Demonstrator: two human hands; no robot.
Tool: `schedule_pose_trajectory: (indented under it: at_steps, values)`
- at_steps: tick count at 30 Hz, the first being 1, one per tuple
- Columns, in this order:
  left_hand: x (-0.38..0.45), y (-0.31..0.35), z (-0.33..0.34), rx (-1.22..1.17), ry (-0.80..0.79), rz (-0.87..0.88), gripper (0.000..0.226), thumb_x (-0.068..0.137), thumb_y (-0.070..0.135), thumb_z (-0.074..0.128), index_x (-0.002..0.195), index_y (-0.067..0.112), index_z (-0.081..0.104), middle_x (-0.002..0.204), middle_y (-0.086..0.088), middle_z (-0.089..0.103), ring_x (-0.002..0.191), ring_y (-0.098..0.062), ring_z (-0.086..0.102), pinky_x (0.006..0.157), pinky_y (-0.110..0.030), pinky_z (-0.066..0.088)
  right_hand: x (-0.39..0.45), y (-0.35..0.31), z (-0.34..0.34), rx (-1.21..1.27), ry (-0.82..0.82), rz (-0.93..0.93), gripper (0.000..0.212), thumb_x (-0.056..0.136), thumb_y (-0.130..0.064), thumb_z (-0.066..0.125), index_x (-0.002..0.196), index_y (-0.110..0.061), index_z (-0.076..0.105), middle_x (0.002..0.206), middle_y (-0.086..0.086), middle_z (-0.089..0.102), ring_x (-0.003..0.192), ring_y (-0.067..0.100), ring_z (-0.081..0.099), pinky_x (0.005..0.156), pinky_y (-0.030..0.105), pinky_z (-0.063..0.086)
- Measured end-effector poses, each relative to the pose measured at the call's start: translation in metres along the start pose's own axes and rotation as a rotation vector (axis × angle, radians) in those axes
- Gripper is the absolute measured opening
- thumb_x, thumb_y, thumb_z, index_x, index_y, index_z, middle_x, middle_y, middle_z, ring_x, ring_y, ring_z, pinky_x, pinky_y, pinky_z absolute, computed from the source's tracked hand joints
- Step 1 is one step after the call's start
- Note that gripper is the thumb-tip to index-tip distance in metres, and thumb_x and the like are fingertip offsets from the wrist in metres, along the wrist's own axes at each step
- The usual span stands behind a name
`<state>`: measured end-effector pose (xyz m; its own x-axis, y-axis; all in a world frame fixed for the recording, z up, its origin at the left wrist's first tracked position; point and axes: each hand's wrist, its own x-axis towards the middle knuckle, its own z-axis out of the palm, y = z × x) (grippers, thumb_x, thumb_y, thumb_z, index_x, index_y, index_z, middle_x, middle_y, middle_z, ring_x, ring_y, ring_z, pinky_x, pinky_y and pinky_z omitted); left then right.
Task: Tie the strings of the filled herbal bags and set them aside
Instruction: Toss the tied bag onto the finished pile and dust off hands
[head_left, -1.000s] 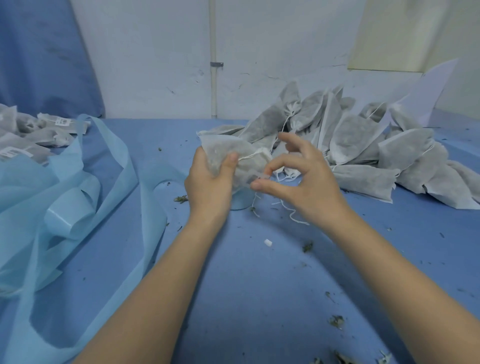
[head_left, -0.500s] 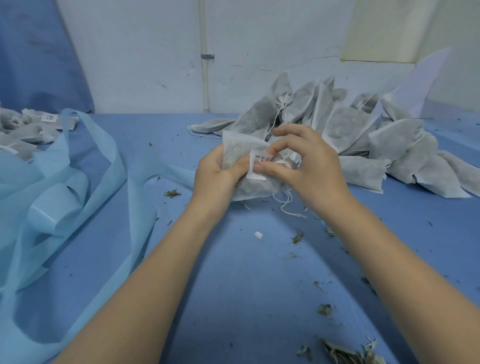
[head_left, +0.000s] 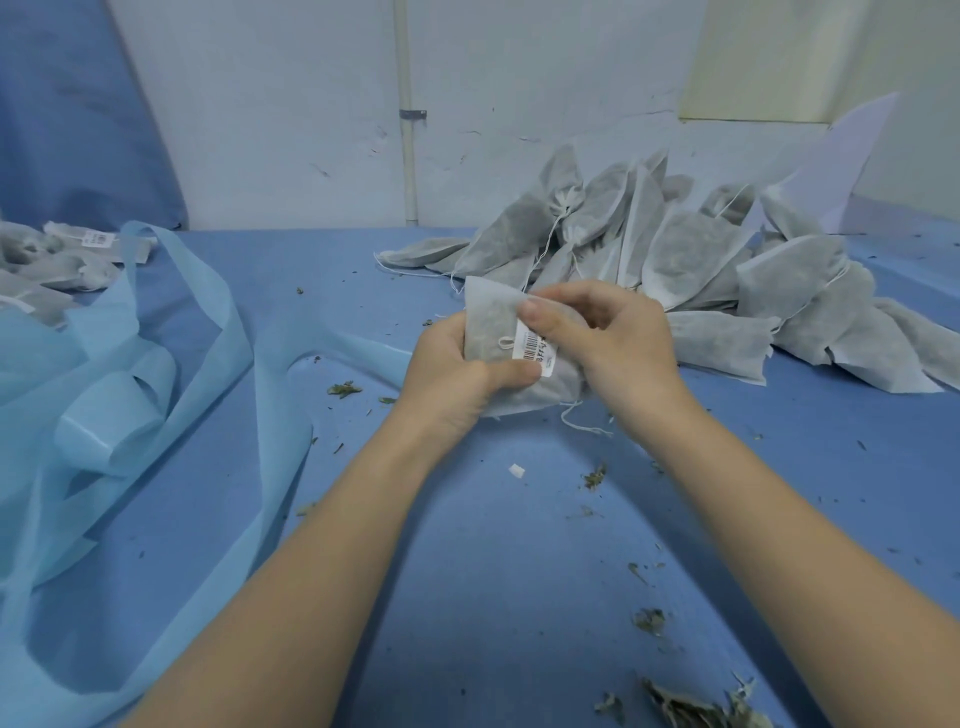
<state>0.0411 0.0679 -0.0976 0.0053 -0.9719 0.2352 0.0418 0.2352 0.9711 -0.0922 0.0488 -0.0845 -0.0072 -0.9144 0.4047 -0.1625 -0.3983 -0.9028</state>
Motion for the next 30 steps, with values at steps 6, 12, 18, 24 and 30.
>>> schedule_pose_trajectory:
  at_steps: [6,12,18,24,30]
  values:
    - [0.001,-0.004,0.001,-0.099,0.039,-0.031,0.025,0.065,-0.006,0.074,0.086,0.006,0.068,0.083,-0.009,0.072,0.076,-0.024,0.067,0.076,-0.036,0.053,-0.001,0.004,0.008,-0.063,0.079,-0.05,0.004,0.08,-0.027,0.076,0.082,-0.028,0.073,0.074,-0.018,0.069,0.07,-0.007,0.059,0.072,0.012,0.043]
    - [0.004,-0.003,0.008,-0.298,0.231,-0.083,0.01,0.082,0.012,0.069,0.089,0.005,0.07,0.079,-0.006,0.072,0.072,-0.019,0.068,0.068,-0.029,0.053,-0.006,0.005,-0.001,0.003,-0.17,-0.027,0.052,0.081,-0.023,0.075,0.127,-0.032,0.053,0.116,-0.012,0.059,0.101,-0.009,0.057,0.09,0.012,0.045]
    - [0.007,-0.002,0.006,-0.326,0.443,-0.068,0.015,0.084,0.021,0.068,0.071,0.014,0.068,0.072,-0.003,0.07,0.072,-0.02,0.066,0.072,-0.034,0.054,-0.01,0.01,0.012,0.146,-0.005,0.079,0.05,0.072,-0.018,0.082,0.097,-0.036,0.043,0.106,-0.007,0.053,0.08,0.004,0.058,0.065,0.014,0.048]
    - [0.007,-0.002,0.006,-0.347,0.549,-0.077,0.017,0.083,0.028,0.067,0.071,0.016,0.065,0.072,0.0,0.066,0.069,-0.018,0.063,0.064,-0.028,0.051,-0.001,0.006,0.028,0.547,-0.034,0.346,0.037,0.075,0.004,0.07,0.085,-0.023,0.046,0.091,0.008,0.06,0.077,0.021,0.056,0.063,0.029,0.042]
    - [0.009,0.002,0.009,-0.456,0.531,-0.043,0.027,0.084,0.049,0.052,0.081,0.023,0.057,0.073,0.006,0.068,0.07,-0.015,0.066,0.068,-0.029,0.05,0.032,-0.041,0.09,0.445,-0.172,0.165,0.05,0.087,-0.033,0.069,0.13,-0.021,0.048,0.129,0.005,0.053,0.095,0.013,0.061,0.088,0.029,0.053]
